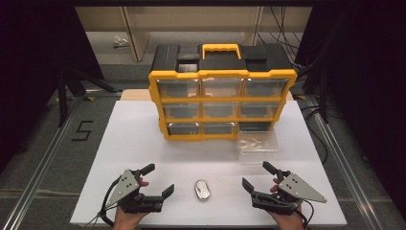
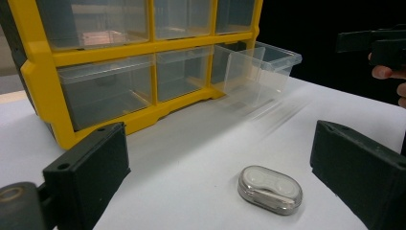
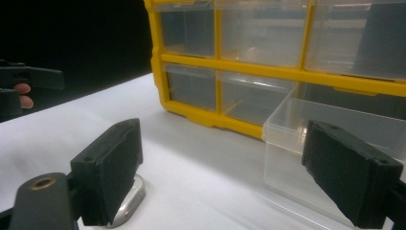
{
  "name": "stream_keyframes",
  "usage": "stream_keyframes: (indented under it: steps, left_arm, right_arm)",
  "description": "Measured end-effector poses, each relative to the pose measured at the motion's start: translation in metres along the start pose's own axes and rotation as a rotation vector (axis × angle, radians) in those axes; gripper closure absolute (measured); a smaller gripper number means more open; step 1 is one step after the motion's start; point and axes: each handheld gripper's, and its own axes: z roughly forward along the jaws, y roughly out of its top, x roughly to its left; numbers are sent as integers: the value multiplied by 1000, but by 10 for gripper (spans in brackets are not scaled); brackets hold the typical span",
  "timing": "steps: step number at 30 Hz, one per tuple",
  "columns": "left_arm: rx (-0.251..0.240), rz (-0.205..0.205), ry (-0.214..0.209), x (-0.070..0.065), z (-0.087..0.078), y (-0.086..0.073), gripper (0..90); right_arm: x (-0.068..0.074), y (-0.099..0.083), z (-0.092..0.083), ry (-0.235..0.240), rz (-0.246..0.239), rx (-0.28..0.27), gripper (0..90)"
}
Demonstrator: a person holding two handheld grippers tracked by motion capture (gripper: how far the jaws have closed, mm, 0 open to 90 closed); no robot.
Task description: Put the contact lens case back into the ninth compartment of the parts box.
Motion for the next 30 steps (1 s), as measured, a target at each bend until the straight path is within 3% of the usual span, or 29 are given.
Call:
stream_keyframes:
  steps: [18,30]
  left_arm:
    - [-2,0,3,0,0,0,56]
    - [-3,1,4,0,0,0,56]
  right_arm:
    - [3,2,1,12,-6,5,148]
    - [6,7,4,53,-8,25,149]
